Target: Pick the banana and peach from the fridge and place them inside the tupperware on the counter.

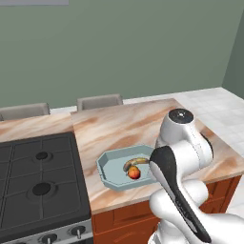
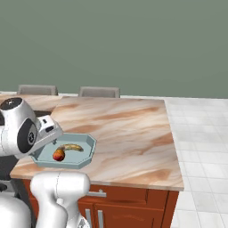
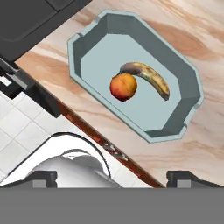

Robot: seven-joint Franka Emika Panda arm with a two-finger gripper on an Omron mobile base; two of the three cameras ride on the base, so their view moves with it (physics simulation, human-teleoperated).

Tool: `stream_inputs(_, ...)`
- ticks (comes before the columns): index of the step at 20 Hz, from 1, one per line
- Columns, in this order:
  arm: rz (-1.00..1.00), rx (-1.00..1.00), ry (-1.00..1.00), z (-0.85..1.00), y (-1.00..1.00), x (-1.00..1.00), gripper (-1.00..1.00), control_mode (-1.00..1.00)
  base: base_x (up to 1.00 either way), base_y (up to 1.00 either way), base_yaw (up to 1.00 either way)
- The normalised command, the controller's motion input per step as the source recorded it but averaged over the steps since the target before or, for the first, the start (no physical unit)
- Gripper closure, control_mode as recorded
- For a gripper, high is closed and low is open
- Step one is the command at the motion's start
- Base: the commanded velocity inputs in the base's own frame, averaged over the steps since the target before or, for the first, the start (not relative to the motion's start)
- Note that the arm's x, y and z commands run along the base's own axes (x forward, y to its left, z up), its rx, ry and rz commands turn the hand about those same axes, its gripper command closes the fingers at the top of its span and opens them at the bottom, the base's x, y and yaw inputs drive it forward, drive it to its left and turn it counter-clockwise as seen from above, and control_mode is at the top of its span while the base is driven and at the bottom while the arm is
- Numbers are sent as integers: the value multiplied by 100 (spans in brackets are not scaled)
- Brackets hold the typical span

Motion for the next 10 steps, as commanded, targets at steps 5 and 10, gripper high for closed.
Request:
stream_inputs(5,-19,8,-1,33,-27,-23,-100,-100,0,0,0)
stream_inputs(10,-26,13,0,32,-33,-10,-100,-100,0,0,0)
